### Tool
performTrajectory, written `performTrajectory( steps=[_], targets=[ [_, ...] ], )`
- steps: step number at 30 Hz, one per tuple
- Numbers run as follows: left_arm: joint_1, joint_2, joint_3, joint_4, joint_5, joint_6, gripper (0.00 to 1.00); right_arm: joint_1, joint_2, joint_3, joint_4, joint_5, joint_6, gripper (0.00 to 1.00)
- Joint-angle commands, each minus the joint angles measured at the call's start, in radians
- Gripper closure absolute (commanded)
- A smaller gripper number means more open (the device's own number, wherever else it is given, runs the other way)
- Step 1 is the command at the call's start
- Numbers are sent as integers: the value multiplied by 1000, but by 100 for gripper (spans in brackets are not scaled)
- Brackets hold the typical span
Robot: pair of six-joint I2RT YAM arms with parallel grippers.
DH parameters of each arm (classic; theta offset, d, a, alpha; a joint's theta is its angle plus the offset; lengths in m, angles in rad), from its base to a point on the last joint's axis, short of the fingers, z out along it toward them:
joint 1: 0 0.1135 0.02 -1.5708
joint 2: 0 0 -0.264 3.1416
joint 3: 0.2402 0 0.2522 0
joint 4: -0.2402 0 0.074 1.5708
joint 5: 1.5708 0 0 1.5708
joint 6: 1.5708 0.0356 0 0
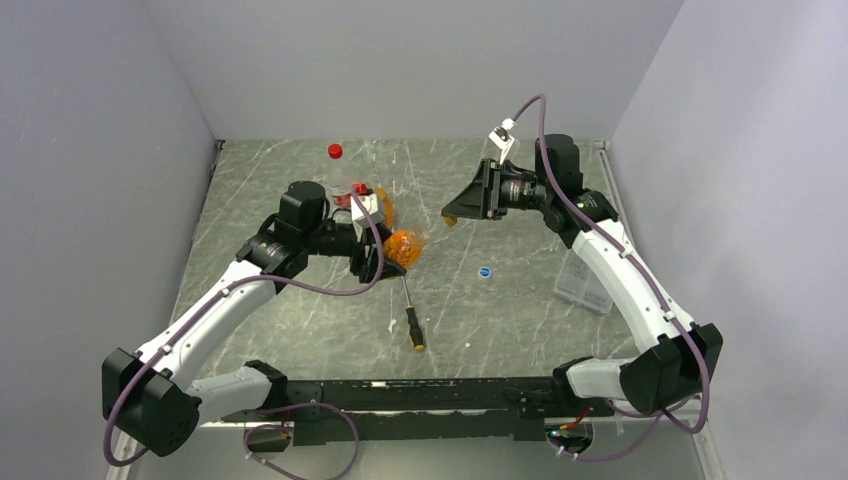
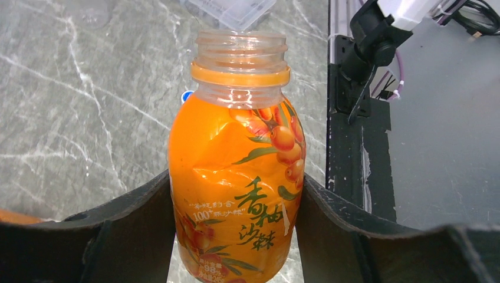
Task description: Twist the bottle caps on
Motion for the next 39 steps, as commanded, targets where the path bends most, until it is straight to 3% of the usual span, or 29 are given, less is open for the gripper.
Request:
performTrajectory(
  steps=[1,13,39],
  targets=[
    [4,-26,-7,93,87,-4,75,27,-28,-2,97,-121,52,74],
    [2,-4,-8,125,115,-17,76,114,-8,27,90,-127,39,74],
    [-1,31,25,40,148,28,82,212,56,181,-195,-20,-168,75]
  ],
)
